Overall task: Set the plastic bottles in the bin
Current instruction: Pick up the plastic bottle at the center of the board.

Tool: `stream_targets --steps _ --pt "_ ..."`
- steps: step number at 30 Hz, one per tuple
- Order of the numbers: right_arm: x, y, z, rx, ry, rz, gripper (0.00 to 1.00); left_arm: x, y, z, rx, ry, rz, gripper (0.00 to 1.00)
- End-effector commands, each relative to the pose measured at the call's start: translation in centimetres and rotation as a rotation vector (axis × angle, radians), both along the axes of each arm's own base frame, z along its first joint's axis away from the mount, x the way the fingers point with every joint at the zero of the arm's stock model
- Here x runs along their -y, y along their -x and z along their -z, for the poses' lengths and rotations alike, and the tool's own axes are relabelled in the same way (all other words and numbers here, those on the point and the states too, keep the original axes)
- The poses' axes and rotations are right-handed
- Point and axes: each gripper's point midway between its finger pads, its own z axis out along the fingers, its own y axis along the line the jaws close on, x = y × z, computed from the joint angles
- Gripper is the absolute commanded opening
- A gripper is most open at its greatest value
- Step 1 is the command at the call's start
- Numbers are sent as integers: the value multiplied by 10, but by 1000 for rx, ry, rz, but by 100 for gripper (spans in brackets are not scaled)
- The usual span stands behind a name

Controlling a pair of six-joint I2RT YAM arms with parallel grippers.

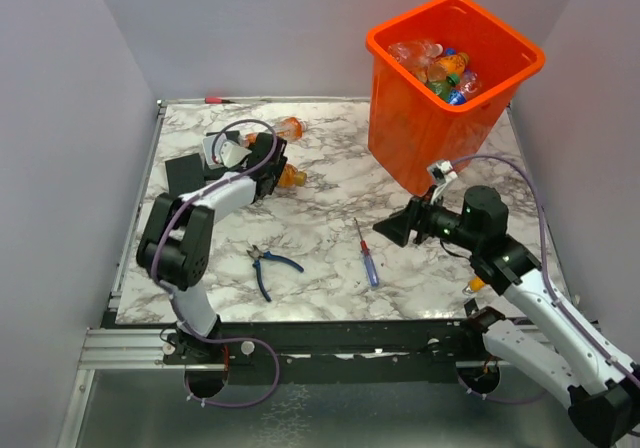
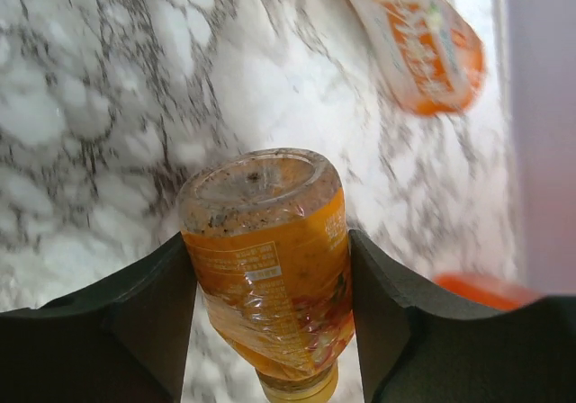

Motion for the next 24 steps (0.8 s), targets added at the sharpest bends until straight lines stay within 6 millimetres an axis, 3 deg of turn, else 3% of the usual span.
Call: stream_targets --steps 1,4,6,11,13,16,24 --pt "-20 -4 -14 -17 -17 -88 70 37 36 -86 194 204 168 16" --pt "-29 -18 -25 49 -20 -49 73 50 73 -118 289 318 201 14" --pt "-41 -25 -29 88 -18 -38 74 61 98 -128 321 367 228 14" --pt "-77 -40 -51 277 -16 30 76 78 136 -155 375 490 264 13" --pt "-85 -44 -57 336 -8 51 79 80 144 -163 385 517 280 13" --pt "-92 -53 -62 395 40 96 99 76 153 -169 388 540 282 12" --pt "-116 -55 -56 401 111 70 100 70 165 -175 390 575 275 9"
